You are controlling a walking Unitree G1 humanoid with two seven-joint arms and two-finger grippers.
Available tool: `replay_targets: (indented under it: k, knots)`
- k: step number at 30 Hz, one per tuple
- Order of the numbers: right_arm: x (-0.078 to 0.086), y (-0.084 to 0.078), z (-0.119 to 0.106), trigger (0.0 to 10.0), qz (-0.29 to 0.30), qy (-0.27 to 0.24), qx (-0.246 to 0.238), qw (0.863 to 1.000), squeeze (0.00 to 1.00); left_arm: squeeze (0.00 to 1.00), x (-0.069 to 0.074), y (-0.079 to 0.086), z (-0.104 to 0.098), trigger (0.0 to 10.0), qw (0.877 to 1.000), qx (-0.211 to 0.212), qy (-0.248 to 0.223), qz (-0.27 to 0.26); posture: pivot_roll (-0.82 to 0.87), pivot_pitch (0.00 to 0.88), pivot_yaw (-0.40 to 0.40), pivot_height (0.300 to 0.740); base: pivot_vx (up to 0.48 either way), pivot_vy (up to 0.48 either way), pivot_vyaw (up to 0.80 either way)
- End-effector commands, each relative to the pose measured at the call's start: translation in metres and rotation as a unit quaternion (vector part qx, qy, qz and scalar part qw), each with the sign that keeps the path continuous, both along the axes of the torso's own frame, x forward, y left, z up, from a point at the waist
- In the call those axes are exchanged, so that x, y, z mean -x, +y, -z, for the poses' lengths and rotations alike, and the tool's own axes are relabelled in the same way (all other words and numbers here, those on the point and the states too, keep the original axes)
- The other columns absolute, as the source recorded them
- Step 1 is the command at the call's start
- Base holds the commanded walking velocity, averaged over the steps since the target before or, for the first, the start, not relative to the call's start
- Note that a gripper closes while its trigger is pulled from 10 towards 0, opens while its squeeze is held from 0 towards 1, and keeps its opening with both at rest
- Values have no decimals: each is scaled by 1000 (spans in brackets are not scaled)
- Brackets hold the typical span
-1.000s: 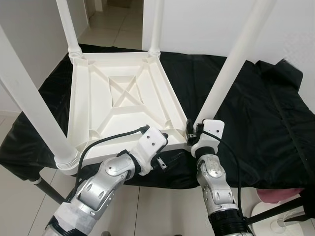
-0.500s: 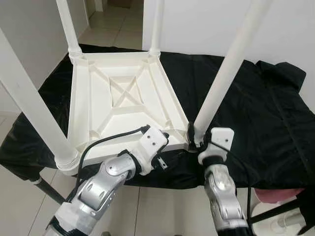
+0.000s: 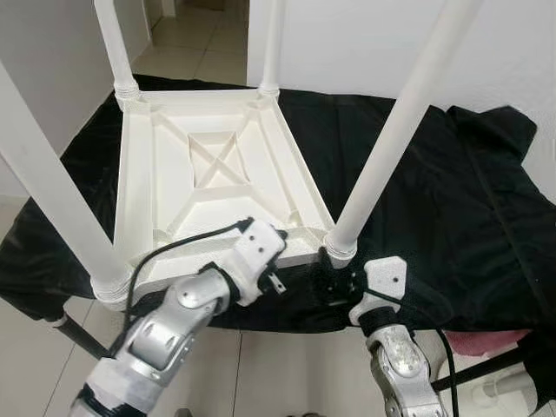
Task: Building children table
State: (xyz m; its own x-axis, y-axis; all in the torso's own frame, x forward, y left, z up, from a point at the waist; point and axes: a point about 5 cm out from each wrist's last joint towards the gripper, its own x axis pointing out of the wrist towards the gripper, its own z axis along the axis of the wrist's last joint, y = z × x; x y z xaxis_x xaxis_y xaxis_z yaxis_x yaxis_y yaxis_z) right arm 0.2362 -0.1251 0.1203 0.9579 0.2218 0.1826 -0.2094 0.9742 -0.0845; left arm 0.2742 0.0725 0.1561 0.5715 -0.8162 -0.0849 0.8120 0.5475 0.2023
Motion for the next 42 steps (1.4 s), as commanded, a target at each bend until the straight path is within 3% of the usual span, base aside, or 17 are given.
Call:
replay_targets:
  k: [1, 4, 14, 20, 26, 27, 31, 42]
  knots:
    - [2, 1, 1, 10000, -16, 8, -1, 1000, 0, 0, -2, 2, -1, 10000, 1000, -5, -4, 15, -28, 90, -85, 740, 0, 0, 0]
    - [3, 8, 2, 10000, -59, 13, 6, 998, 0, 0, -13, 14, -5, 10000, 1000, -5, -15, -16, -27, 91, -81, 740, 0, 0, 0]
    - [-12, 19, -6, 10000, -119, 14, -13, 993, 0, 0, -20, 30, -10, 10000, 999, -15, -26, -43, -22, 99, -78, 740, 0, 0, 0]
    - [-26, 20, -10, 10000, -125, 9, -14, 992, 0, 0, -21, 30, -12, 10000, 998, -13, -31, -44, -9, 99, -71, 740, 0, 0, 0]
    - [-30, 15, -12, 10000, -110, 6, -20, 994, 0, 0, -19, 27, -11, 10000, 999, -11, -28, -38, -10, 99, -70, 740, 0, 0, 0]
    - [-35, 5, -13, 10000, -82, 6, -28, 996, 0, 0, -9, 20, -5, 10000, 1000, -16, -10, -6, -11, 103, -68, 740, 0, 0, 0]
    - [-42, -10, -15, 10000, -39, 2, -37, 999, 0, 0, 3, 11, 2, 10000, 999, -25, 7, 32, -13, 106, -68, 740, 0, 0, 0]
    - [-49, -35, -17, 10000, 9, -3, -36, 999, 0, 0, 17, 4, 13, 10000, 996, -36, 30, 70, -16, 115, -66, 740, 0, 0, 0]
